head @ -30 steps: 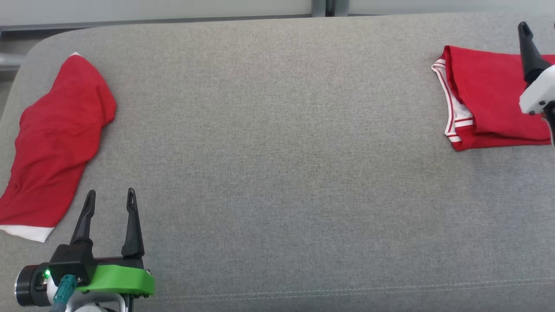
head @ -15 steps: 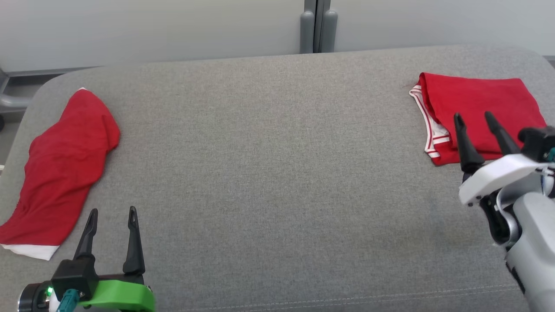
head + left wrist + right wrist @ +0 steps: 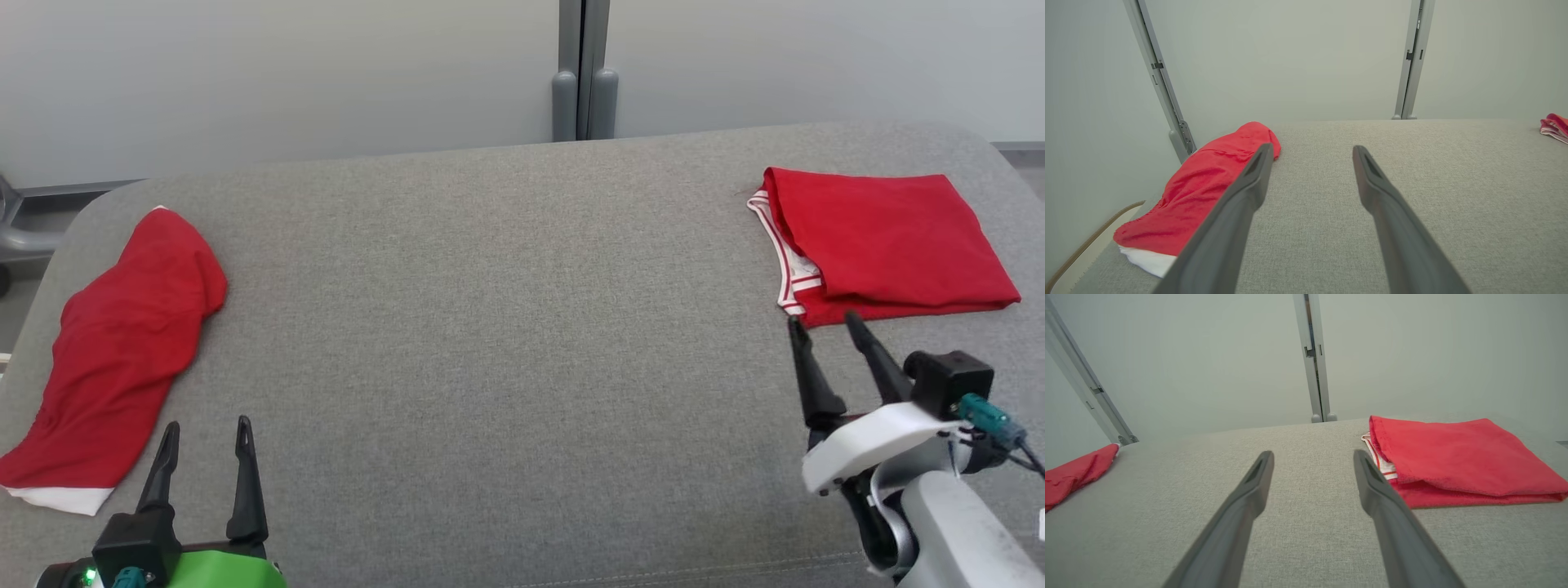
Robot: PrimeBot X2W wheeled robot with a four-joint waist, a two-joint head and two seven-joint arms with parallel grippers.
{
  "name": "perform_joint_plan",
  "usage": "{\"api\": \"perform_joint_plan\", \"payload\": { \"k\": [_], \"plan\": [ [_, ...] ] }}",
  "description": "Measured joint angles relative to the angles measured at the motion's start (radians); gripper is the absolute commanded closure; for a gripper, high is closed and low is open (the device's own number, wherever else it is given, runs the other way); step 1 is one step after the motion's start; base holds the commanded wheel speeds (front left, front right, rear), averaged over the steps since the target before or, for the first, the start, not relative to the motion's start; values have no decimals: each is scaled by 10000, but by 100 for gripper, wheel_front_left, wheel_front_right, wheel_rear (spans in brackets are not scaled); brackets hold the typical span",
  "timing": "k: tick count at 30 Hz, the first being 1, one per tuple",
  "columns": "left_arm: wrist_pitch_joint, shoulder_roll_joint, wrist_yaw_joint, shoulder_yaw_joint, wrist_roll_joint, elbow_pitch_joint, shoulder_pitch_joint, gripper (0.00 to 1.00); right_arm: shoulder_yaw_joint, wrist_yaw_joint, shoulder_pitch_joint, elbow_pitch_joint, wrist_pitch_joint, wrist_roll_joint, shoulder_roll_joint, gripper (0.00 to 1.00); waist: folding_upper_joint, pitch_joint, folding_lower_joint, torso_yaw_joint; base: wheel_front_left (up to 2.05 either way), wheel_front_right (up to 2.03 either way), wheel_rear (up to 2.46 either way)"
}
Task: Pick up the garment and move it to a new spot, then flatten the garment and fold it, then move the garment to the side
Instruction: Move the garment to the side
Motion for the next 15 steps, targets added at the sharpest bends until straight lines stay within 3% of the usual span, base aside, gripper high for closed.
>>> {"api": "perform_joint_plan", "payload": {
  "k": [5, 15],
  "plan": [
    [0, -6, 0, 35, -2, 35, 66, 0, 357, 2, 649, -880, 0, -196, 236, 0, 0, -124, 0, -138, 0, 0, 0],
    [0, -15, 13, 128, -73, -36, 208, 0, -27, 2, 1576, -1987, 0, -965, 537, 0, 0, -251, 0, -177, 0, 0, 0]
  ]
}}
